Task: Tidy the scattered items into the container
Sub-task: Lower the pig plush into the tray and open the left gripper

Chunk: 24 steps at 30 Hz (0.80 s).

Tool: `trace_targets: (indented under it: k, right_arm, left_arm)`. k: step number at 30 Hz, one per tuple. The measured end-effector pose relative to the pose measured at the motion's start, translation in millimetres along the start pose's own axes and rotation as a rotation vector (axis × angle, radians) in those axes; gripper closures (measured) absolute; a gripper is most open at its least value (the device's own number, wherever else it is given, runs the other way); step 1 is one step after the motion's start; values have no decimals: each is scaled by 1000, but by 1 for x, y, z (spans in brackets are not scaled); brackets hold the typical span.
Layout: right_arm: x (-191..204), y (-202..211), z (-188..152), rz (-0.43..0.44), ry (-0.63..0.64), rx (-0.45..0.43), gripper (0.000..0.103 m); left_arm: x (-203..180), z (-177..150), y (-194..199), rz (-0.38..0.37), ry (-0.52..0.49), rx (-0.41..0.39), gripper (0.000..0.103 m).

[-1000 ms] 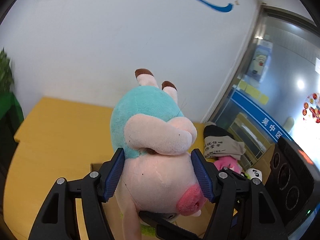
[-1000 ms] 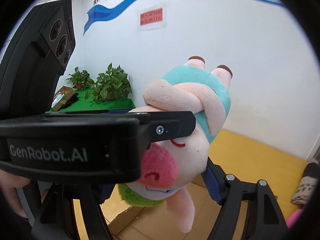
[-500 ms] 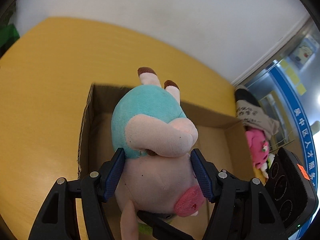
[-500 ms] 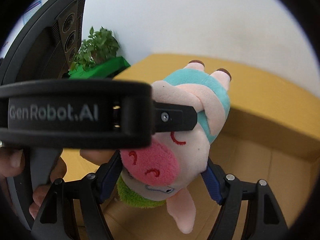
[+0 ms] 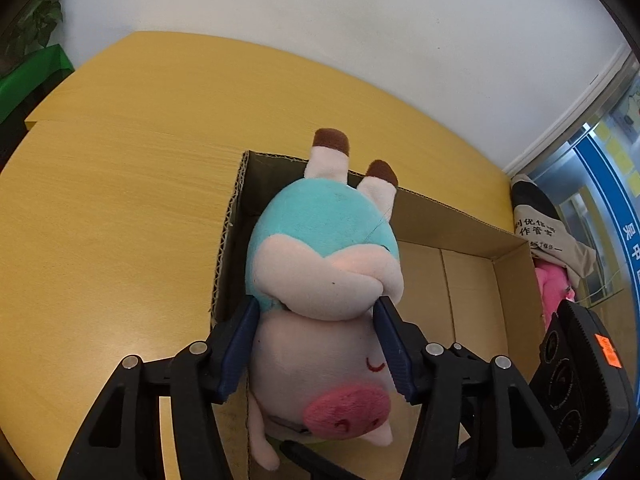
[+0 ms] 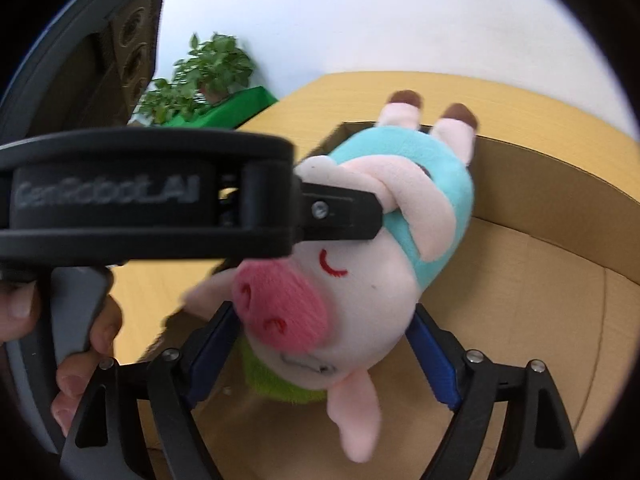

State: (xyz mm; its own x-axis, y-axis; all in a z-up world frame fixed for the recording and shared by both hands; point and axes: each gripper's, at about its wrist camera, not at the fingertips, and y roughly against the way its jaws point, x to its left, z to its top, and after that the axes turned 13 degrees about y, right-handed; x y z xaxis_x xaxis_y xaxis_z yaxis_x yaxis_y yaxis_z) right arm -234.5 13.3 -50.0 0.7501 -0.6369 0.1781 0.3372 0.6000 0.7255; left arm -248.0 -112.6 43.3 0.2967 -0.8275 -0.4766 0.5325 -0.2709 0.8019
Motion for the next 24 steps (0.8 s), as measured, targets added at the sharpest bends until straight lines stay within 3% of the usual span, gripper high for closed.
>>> trace_targets:
  k: [5, 9, 11, 13, 14, 15, 16, 17, 18, 19, 20, 22, 24]
  right_arm:
    - [13, 6, -7, 2, 3, 17, 18]
    - [23, 38, -21, -61, 1, 32, 18]
    - [28, 73, -42, -127, -33, 71, 18]
    - [33, 113, -73, -132, -71, 49, 17]
    - [30, 141, -95, -128, -98, 17, 16]
    - [1, 162, -94, -138, -115, -5, 14]
    - [-6, 184, -96, -171, -130, -21, 13]
    - [-15, 203, -123, -240, -151, -12, 13]
    - [-20, 199, -115, -268, -167, 9, 13]
    - [-34, 204, -139, -301, -225, 74, 13]
    - [-48, 194, -133, -310, -281, 111, 13]
    - [-49, 206, -155, -312, -344, 138, 13]
    - [-37, 202, -173, -328, -309, 108, 14]
  left_arm:
    - [7, -3, 18, 5, 23, -11, 38]
    - [7, -20, 57, -4, -35, -83, 26]
    - [2, -42, 81, -19, -92, -114, 20]
    - [-1, -79, 105, -48, -168, -141, 6]
    - [-2, -93, 110, -58, -193, -143, 4]
    - [-3, -108, 114, -67, -222, -138, 4]
    - [-4, -124, 115, -66, -249, -139, 4]
    - [-4, -140, 115, -41, -281, -169, 3]
    - [-7, -155, 110, -13, -309, -189, 3]
    - [-8, -164, 104, 8, -329, -187, 3]
    - [-9, -170, 95, 21, -338, -166, 3]
    - [-1, -179, 80, 15, -318, -101, 4]
    - [8, -186, 70, 19, -293, -70, 4]
